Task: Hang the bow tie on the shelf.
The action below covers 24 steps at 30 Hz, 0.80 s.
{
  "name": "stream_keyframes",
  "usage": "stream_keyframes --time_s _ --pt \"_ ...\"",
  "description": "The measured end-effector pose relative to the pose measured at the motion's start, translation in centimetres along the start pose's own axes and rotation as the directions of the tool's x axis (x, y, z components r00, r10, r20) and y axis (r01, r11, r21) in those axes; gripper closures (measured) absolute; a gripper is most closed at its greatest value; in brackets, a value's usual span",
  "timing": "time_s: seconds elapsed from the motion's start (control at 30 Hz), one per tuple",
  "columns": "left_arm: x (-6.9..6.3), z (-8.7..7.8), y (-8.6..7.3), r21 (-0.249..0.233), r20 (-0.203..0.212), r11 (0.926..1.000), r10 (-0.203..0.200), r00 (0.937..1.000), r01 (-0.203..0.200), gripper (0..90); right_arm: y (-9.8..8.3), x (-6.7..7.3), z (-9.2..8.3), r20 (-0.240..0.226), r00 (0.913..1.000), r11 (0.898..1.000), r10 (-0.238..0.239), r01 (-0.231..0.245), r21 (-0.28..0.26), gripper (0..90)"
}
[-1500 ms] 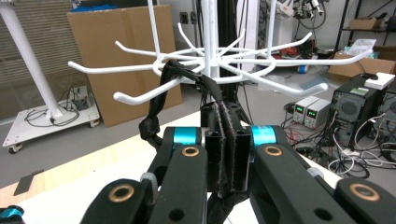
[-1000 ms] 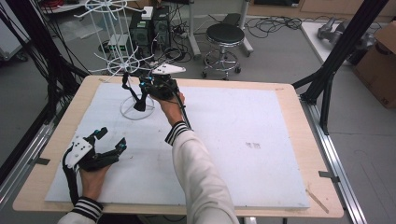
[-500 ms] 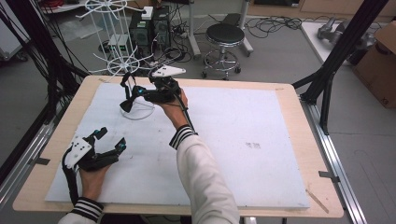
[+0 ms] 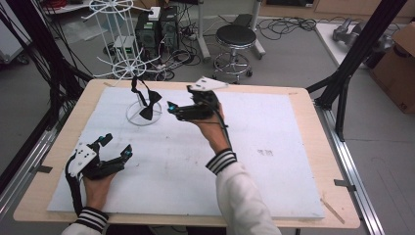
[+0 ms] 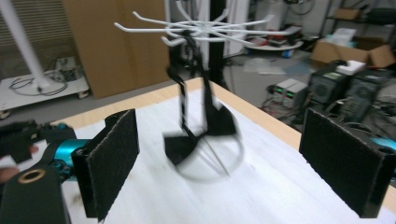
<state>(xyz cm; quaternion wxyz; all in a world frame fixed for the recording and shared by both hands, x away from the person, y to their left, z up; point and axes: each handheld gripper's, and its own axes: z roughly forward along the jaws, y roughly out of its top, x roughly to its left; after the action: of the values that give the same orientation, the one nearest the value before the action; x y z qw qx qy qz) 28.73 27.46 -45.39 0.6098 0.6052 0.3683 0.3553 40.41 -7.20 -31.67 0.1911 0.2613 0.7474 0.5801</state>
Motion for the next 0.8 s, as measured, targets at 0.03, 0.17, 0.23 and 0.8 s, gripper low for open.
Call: stream_keyframes --time_s 0.03,0.17,0.23,0.8 --pt "0.0 0.0 0.0 0.0 0.0 1.0 -0.001 1.0 0.001 15.7 -0.4 -0.3 -1.2 0.013 0.9999 1.0 0.004 -0.004 -0.005 11.1" --pt "0.0 0.0 0.0 -0.001 0.002 1.0 0.0 1.0 0.0 15.7 -1.8 -1.4 -5.6 0.071 0.9973 0.999 0.014 -0.012 -0.035 11.1" --pt "0.0 0.0 0.0 0.0 0.002 1.0 0.0 1.0 0.0 15.7 -2.5 -1.8 -7.4 0.098 0.9951 0.999 0.012 -0.008 -0.041 11.1" --pt "-0.2 0.0 0.0 0.002 -0.013 0.9999 0.016 0.9998 -0.016 15.7 -15.2 -3.2 -20.5 0.419 0.9017 0.986 0.107 -0.04 -0.165 11.1"
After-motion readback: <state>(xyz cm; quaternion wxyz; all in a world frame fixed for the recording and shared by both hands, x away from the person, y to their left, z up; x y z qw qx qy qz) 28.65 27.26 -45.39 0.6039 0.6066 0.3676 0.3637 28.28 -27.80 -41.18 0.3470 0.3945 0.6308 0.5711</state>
